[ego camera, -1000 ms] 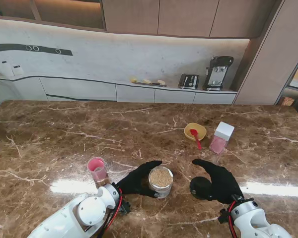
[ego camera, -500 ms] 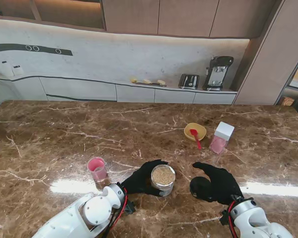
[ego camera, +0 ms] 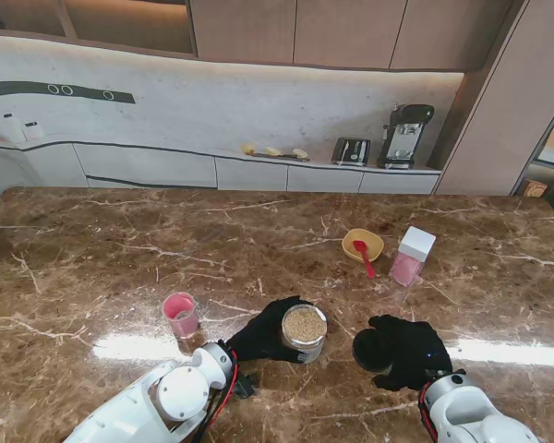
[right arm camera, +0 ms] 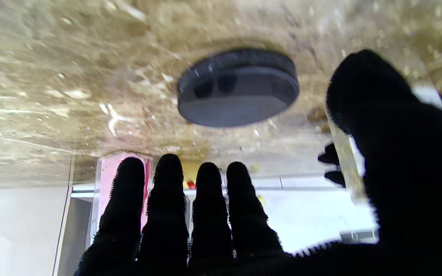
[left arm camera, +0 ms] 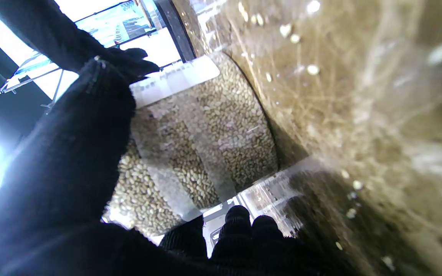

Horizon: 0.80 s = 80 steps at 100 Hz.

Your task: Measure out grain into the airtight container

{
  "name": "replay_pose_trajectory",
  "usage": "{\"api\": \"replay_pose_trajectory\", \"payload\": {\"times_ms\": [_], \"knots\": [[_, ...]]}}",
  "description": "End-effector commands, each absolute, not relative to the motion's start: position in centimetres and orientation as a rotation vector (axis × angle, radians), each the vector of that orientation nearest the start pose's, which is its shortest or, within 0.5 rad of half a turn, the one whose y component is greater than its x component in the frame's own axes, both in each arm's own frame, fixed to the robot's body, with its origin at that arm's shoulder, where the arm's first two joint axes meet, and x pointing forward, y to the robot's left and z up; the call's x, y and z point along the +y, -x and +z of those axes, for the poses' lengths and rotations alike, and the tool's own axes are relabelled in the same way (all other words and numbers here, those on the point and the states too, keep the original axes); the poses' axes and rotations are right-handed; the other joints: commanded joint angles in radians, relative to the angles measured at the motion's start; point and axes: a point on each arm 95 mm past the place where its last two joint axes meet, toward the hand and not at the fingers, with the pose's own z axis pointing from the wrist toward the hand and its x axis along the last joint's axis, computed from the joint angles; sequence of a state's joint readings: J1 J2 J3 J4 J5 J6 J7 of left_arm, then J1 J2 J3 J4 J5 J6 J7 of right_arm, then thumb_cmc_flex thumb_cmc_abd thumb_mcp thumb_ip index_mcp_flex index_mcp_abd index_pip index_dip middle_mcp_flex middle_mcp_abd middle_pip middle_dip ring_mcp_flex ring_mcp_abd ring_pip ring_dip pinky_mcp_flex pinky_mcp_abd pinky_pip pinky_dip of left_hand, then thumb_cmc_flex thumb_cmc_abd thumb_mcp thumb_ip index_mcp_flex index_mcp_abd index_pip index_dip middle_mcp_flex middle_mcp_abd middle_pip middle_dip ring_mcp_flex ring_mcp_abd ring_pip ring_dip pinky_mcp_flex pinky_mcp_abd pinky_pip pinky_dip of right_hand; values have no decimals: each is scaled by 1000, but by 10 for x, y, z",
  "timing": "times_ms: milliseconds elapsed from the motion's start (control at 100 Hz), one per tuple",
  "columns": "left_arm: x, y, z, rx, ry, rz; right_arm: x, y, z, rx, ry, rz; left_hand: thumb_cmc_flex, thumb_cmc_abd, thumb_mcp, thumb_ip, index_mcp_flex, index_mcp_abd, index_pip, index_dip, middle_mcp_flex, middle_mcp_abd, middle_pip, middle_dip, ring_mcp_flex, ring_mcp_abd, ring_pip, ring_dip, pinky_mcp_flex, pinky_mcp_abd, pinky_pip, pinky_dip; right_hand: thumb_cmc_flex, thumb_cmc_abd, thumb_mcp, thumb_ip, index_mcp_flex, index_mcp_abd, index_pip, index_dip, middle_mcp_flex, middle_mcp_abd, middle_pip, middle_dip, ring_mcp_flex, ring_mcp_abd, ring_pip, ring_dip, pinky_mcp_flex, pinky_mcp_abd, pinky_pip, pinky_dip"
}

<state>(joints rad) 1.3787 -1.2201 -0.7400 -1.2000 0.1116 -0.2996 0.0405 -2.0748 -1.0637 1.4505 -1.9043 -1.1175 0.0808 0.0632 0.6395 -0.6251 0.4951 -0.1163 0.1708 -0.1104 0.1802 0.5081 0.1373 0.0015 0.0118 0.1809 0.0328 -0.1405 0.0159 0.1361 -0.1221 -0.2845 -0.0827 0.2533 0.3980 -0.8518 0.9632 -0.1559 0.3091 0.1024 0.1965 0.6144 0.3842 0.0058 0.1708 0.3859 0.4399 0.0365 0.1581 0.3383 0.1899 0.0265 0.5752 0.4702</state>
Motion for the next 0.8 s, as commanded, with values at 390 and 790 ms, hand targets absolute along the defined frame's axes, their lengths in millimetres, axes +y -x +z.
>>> {"api": "replay_pose_trajectory", "payload": {"times_ms": [390,790], "knots": [[-120,-340,-465,1513,2120,-2009,-28,-286,-370,1769,-1326,1013,9,35,-47,31,-40,-16,-14,-6,-30,5,-19,4,-4,180,-25,4,89,272,125,15,15,-43,33,-13,-103,26,-41,38,-115,30,23,49,-21,50,53,32,103,52,65,19],[-121,-338,-464,1498,2127,-2017,-26,-293,-384,1803,-1290,936,14,54,-60,37,-42,-3,-27,-11,-30,2,-21,-2,-4,176,-27,3,89,266,127,21,152,-40,50,3,-62,-73,105,226,-79,3,237,220,141,43,274,210,296,89,302,-17]]}}
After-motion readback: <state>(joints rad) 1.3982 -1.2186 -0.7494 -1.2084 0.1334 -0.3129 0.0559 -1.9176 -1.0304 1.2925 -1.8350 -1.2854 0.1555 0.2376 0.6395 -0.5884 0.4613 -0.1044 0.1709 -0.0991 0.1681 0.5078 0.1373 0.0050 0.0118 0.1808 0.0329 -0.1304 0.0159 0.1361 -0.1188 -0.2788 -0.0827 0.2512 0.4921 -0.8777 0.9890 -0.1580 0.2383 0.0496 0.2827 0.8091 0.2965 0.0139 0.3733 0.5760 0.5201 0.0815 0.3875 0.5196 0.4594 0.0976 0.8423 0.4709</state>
